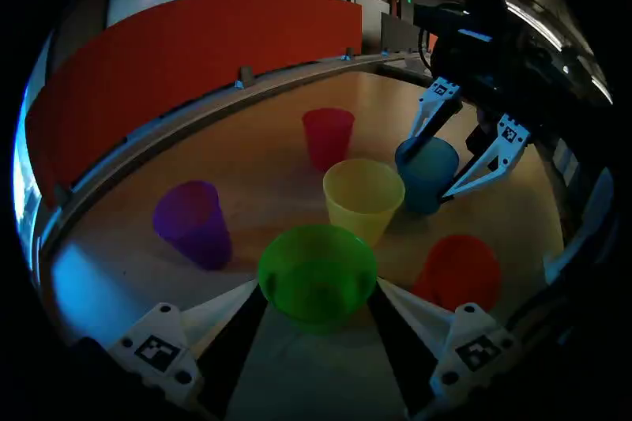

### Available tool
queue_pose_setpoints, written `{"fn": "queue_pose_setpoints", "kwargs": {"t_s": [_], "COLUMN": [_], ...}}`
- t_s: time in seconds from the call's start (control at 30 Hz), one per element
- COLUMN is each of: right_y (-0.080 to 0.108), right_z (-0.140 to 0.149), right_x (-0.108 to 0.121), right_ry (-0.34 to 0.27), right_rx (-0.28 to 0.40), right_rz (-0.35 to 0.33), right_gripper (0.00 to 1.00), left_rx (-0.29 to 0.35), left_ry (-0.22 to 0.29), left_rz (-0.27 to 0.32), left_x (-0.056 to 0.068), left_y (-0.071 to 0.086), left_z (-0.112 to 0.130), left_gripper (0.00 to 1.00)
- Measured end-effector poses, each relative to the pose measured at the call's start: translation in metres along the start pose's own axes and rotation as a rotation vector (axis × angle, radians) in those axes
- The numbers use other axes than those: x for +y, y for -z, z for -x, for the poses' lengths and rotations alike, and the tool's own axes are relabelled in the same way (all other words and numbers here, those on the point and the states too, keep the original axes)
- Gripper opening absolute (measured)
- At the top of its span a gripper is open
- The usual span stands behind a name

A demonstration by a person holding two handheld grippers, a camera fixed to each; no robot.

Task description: Pour water

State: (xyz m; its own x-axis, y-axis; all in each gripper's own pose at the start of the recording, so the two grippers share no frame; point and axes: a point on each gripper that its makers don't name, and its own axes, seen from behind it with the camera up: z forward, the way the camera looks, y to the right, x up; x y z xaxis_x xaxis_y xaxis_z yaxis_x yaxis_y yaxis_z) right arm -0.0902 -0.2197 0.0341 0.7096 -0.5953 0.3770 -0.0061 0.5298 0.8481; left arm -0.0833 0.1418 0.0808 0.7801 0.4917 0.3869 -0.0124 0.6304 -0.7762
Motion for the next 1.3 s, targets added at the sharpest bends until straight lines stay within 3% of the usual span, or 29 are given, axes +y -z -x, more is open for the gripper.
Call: {"fn": "queue_pose_setpoints", "kwargs": {"t_s": [0.4, 0.8, 0.87, 1.07, 1.3], "right_y": [-0.004, 0.0, 0.001, 0.005, 0.018], "right_z": [0.004, 0.02, 0.022, 0.024, 0.027], "right_x": [0.0, -0.001, -0.001, -0.001, -0.002], "right_ry": [-0.024, -0.027, -0.03, -0.023, -0.022], "right_rx": [0.014, -0.018, -0.026, -0.029, -0.026], "right_rz": [-0.002, 0.02, 0.02, 0.031, 0.044], "right_gripper": [0.9, 0.94, 1.0, 1.0, 1.0], "left_rx": [0.006, 0.006, 0.003, -0.023, -0.028], "left_ry": [0.015, 0.011, 0.013, 0.027, 0.024], "left_rz": [0.01, 0.015, 0.018, 0.038, 0.022], "left_x": [-0.001, -0.001, -0.001, 0.004, 0.003], "left_y": [0.001, 0.002, 0.002, 0.005, 0.015], "left_z": [0.005, 0.007, 0.007, 0.011, 0.014], "left_gripper": [0.85, 0.85, 0.86, 1.0, 1.0]}}
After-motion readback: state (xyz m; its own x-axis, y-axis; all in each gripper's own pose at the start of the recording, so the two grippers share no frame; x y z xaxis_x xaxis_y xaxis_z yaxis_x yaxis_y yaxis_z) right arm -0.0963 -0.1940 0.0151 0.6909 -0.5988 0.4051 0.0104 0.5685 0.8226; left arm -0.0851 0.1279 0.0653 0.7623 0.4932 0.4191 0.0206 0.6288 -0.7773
